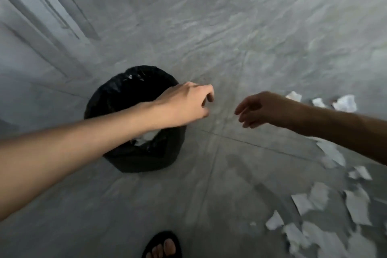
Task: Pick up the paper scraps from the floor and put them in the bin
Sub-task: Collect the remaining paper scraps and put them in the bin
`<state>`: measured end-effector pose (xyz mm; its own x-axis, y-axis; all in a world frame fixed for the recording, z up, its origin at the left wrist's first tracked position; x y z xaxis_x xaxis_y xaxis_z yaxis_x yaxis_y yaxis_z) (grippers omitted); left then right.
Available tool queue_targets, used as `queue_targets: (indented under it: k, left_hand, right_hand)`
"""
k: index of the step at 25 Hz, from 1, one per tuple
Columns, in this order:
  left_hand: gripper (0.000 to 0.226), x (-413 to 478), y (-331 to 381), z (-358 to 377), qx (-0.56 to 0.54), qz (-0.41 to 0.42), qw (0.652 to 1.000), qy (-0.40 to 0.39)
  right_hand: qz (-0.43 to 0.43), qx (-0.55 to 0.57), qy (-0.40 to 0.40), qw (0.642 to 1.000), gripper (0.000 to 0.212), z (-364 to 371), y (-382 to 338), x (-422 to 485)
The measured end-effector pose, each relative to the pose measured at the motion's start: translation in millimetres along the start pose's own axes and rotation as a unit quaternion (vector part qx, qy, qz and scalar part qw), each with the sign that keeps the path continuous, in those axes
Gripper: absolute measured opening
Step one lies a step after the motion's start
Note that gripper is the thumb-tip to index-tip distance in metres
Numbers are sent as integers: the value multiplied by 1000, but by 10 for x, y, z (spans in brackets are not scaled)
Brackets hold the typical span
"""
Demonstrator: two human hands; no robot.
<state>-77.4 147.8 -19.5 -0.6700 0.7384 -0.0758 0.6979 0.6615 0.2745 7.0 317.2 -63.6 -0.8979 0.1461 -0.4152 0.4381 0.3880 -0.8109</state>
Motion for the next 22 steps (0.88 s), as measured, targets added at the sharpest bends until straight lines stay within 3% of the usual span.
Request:
queue_targets:
  k: [3,5,7,12,14,17,20,22]
  left_hand:
    - [25,150,591,300,-12,102,991,-82]
    - [30,169,945,631,2,167,975,-144]
    - [37,75,1217,1067,41,245,945,-213]
    - [69,-369,1487,2057,118,400,855,-307]
    - [81,-510,1498,2340,115,430,837,-319]
    - [90,-582,1486,2664,97,447,835,-307]
    - [82,-599,1519,2885,90,485,820,-290]
    - [60,-593,1510,2945,49,518,811,-267]
  right_hand:
    - [19,-142,27,989,20,-140,826,-453]
    - [11,-308,45,950,22,-127,1400,-827]
    - [16,-366,30,930,26,42,1926,-1221]
    - [16,-378,46,924,54,651,2688,-1720]
    - [3,-377,76,923,48,792,2744,-1721]
    - [-68,-381,130,913,21,806,2694,-1633]
    - [-77,-314,192,927,14,568,2675,-1669]
    - [-85,-286,206,932,18,477,2697,-1822]
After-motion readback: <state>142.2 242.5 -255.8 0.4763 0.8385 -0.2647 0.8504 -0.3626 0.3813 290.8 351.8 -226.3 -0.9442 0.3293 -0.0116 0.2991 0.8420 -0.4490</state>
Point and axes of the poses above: each hand's wrist, its own x-axis towards the middle knuckle, its own z-axis out of the palm, y = z × x, the point moved 4 cm from there along x, towards the middle knuckle, and after that the axes turned 8 degrees about y, right-handed, at the moved point
